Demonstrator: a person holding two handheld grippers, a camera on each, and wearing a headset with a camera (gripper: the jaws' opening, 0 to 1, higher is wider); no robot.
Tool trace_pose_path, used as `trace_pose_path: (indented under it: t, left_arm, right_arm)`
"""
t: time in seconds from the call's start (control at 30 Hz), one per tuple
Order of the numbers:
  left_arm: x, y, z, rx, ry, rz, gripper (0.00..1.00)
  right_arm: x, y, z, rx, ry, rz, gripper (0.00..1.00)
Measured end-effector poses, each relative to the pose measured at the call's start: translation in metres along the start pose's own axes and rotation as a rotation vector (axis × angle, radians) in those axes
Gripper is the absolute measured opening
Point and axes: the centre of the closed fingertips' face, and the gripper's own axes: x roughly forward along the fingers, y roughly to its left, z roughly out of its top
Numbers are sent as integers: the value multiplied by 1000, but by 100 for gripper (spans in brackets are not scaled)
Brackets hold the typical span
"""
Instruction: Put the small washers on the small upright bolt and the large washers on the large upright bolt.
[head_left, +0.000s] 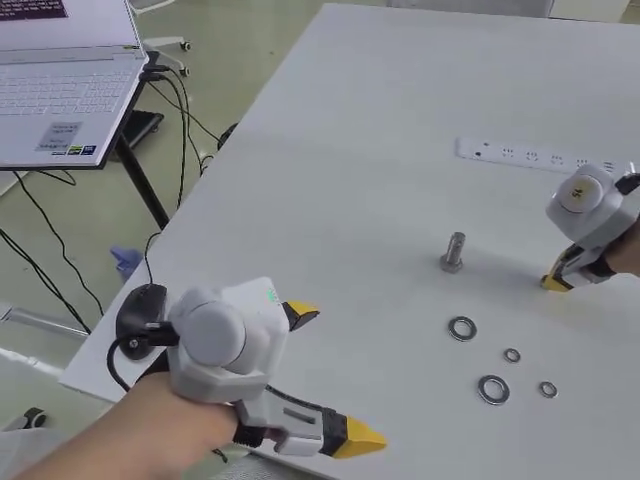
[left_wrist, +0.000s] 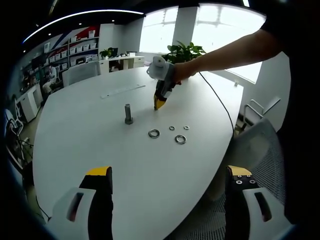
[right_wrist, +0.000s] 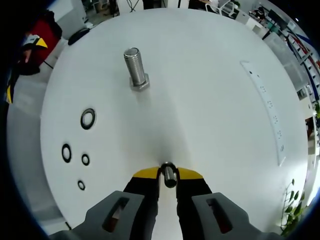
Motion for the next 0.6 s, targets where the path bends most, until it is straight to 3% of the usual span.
trace_pose_path:
  t: [0.6]
  left_arm:
    - [4,6,1,15,12,12,93]
  right_arm:
    - [2,0,1,-11,-7,10,14]
